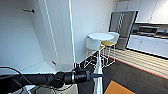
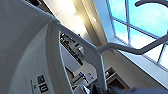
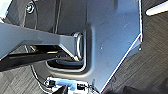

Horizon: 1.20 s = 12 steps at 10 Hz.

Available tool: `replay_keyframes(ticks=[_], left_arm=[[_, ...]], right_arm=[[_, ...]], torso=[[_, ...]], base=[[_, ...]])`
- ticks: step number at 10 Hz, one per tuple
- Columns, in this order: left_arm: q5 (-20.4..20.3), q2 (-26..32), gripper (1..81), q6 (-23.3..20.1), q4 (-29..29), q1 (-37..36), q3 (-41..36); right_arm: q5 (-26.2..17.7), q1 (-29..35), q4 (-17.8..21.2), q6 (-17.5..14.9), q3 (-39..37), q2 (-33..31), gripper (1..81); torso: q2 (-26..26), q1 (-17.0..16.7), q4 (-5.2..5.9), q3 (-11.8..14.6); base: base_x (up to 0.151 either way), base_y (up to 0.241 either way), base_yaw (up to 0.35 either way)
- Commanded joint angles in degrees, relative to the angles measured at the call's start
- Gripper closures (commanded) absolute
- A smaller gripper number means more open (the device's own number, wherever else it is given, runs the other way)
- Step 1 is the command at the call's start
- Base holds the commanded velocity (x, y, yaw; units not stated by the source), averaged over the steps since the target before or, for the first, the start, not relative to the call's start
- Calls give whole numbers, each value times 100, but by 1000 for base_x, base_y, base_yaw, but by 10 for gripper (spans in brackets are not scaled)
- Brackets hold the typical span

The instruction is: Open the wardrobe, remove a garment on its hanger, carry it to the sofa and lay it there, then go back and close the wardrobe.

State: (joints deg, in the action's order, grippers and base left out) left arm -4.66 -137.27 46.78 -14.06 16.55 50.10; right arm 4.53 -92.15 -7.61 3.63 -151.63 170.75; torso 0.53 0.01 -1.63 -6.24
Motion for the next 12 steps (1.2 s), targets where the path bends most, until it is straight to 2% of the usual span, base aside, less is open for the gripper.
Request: replay_keyframes(ticks=[1, 7, 8, 9, 10, 12], left_arm=[[-255, 14, 811, -72, -185, -816, -159], [-255, 49, 811, -63, -264, -824, -176], [-255, 76, 811, -63, -291, -816, -185], [-255, 102, 811, -63, -291, -824, -185], [-263, 137, 811, -63, -299, -825, -202], [-290, 199, 811, -63, -300, -824, -211]], right_arm=[[-330, 139, -57, -21, 3, -21, 10], [-287, 122, 14, -12, 29, -30, 10], [-278, 104, -22, -20, 37, -30, 10], [-278, 104, -30, -21, 29, -30, 10], [-278, 104, -30, -21, 21, -30, 10], [-278, 104, -30, -21, 3, -30, 10]], torso=[[0, 0, 0, 0], [0, 0, 0, 0], [0, 0, 0, -487], [0, 0, 0, -565], [2, -1, 0, -131], [2, 0, 0, -422]], base=[[0, 0, -219], [0, 0, -219], [0, 0, -219], [0, 0, -219], [0, 0, -218], [0, 0, -218]])
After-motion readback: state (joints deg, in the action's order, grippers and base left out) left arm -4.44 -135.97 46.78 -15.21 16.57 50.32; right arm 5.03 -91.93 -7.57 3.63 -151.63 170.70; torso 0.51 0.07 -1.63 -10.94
